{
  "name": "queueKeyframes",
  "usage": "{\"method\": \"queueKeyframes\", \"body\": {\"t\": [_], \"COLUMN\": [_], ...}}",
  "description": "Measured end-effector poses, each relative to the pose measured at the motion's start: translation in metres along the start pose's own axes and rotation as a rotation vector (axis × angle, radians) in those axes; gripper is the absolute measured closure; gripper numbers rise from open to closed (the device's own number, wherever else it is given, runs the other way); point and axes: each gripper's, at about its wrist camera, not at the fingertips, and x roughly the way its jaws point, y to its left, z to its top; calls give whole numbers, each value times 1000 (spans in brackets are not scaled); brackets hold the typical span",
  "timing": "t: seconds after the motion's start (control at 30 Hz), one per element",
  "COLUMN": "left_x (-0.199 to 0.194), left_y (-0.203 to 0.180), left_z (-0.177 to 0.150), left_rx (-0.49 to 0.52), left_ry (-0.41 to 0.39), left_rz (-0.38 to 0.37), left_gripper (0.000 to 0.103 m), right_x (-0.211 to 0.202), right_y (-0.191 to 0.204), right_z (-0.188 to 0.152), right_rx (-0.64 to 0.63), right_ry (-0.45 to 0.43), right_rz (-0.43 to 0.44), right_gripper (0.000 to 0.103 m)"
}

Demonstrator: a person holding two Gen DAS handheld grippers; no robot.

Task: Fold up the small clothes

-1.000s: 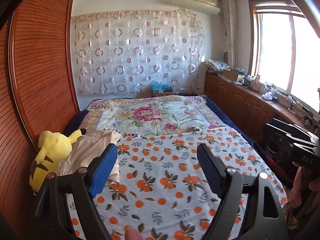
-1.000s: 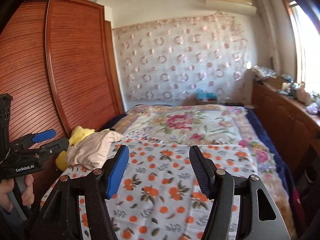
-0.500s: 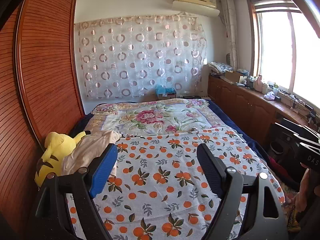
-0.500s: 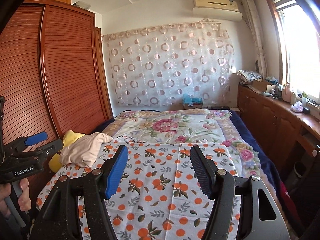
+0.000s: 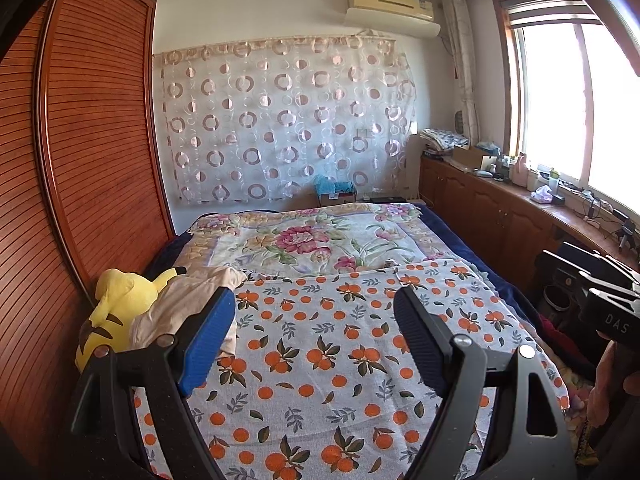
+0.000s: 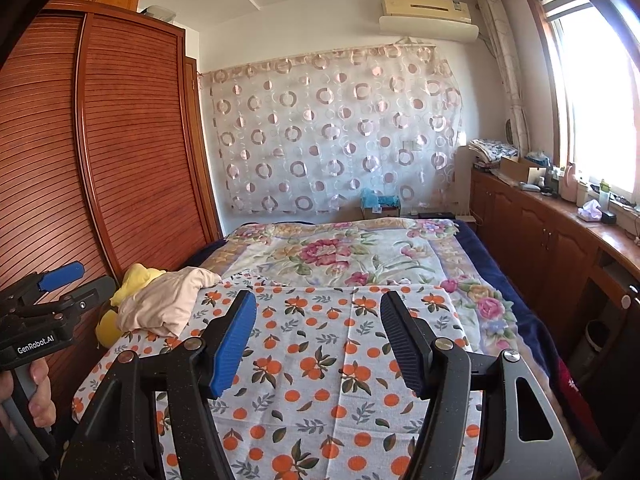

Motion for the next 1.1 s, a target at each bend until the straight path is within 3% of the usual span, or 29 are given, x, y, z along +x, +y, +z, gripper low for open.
{"method": "queueKeyframes", "body": {"t": [1.1], "left_x": [-14], "left_y": [7], "left_z": [7], "left_rx": [-13], "left_ry": [-23], "left_rz": [37], "left_gripper": [21], "right_x": [-17], "right_y": [-17], "right_z": [9], "right_rx": [-29], "right_ry": [-4], "right_rz": [-21], "right_gripper": [36]}}
